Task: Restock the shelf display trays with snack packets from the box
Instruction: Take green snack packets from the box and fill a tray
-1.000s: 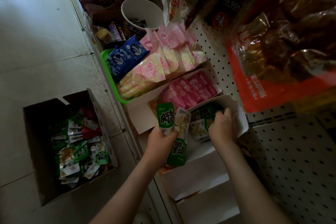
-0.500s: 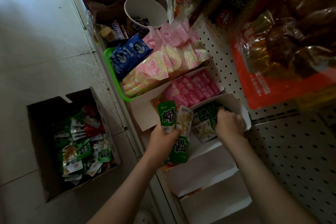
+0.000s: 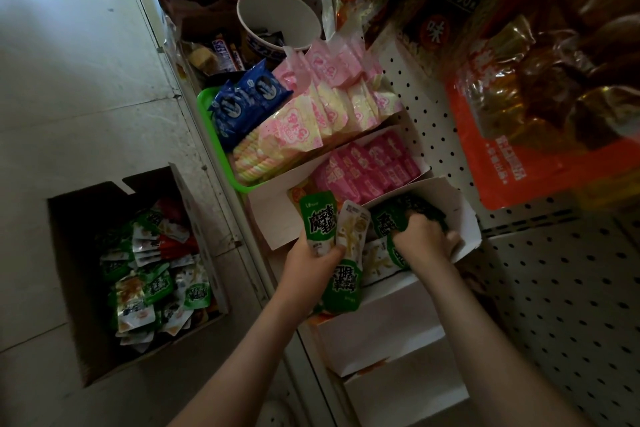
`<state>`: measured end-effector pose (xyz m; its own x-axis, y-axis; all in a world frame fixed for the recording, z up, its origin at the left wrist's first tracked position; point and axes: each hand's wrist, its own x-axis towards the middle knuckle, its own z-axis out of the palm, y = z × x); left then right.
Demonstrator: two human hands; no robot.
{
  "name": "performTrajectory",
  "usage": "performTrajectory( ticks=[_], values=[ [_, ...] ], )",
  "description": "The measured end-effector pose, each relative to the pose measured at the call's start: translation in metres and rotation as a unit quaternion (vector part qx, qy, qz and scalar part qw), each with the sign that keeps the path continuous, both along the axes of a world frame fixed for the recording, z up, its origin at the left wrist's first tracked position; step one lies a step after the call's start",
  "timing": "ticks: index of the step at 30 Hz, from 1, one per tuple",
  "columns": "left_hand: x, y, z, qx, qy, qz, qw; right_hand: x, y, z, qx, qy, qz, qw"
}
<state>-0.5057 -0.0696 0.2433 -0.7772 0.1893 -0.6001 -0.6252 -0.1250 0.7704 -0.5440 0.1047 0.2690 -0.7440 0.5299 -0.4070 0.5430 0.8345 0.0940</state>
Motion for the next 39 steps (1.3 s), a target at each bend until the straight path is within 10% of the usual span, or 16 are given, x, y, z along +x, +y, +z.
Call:
performTrajectory(
  ticks=[8,39],
  values=[
    [0.0,-0.001,-0.002,0.002,0.006,-0.003,1.0,0.005,0.003,0.0,0.038,0.115,-0.048,0.991],
    [0.001,-0.004,-0.004,0.01,0.007,-0.008,1.0,0.002,0.023,0.0,0.073,0.072,0.106,0.989]
  ],
)
